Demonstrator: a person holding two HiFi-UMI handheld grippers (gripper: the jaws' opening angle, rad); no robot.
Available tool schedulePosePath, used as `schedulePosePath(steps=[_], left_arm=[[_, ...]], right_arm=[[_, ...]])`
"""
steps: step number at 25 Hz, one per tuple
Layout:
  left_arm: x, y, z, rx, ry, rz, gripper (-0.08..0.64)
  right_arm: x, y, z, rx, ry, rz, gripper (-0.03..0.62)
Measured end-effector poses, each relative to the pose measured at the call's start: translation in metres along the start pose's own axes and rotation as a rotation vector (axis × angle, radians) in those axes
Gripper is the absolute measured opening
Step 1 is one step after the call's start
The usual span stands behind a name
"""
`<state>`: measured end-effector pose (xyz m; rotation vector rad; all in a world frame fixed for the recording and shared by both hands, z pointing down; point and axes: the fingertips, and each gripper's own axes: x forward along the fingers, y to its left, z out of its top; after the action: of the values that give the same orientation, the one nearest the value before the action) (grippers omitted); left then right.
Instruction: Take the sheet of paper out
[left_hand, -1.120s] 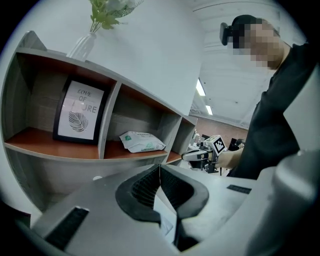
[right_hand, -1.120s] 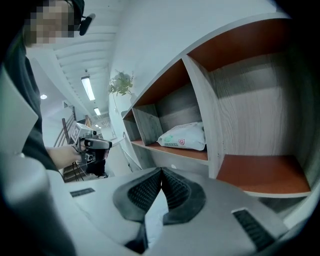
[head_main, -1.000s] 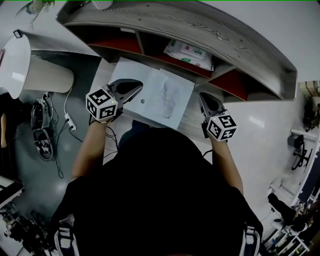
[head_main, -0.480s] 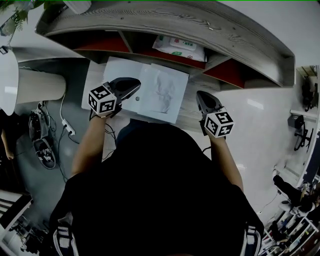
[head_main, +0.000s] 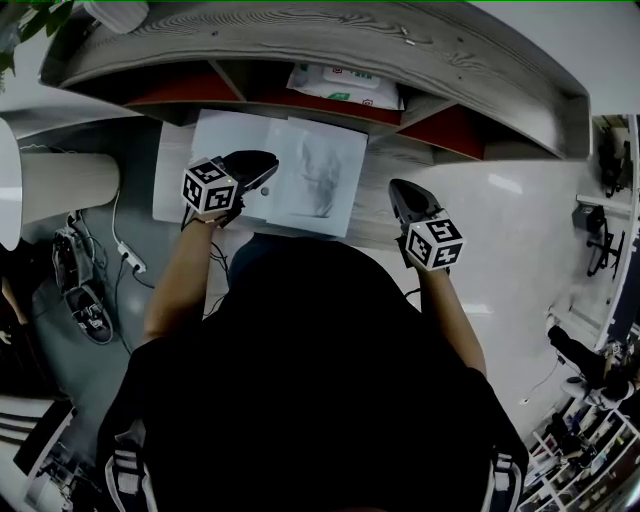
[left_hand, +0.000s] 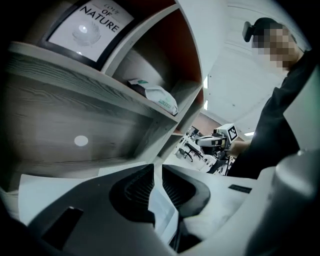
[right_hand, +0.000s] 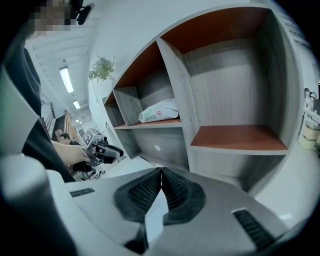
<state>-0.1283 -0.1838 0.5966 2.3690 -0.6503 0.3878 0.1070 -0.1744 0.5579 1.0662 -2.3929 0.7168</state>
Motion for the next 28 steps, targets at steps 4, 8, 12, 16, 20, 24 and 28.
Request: schedulePosePath(steps=[4, 8, 12, 16, 20, 24, 28], left_arm=[[0.014, 0.009, -0.009, -0.029, 0.031, -0.011, 0.046], [0.03, 0.022, -0.029, -0.081, 0.056, -0.024, 0.079], [0.043, 0.029, -0.046, -0.099, 0.099, -0.027, 0.104], [0.056, 0.038, -0.064, -0.116, 0.144, -0.019, 0.141], [0.068, 0.043, -0.079, -0.148, 0.175, -0.021, 0.164], [0.08, 0.048, -0.093, -0.16, 0.21, -0.015, 0.174], [0.086, 0.058, -0.11, -0.159, 0.254, 0.012, 0.187]], right_arm=[[0.002, -0.005, -0.008, 0.014, 0.015, -0.014, 0.014], [0.006, -0.009, -0.017, 0.022, 0.031, -0.026, 0.012], [0.007, -0.011, -0.026, 0.034, 0.051, -0.031, 0.014], [0.009, -0.015, -0.037, 0.047, 0.069, -0.039, 0.012], [0.009, -0.018, -0.046, 0.06, 0.087, -0.048, 0.014], [0.008, -0.021, -0.053, 0.072, 0.109, -0.055, 0.014], [0.008, -0.023, -0.06, 0.102, 0.114, -0.054, 0.014]])
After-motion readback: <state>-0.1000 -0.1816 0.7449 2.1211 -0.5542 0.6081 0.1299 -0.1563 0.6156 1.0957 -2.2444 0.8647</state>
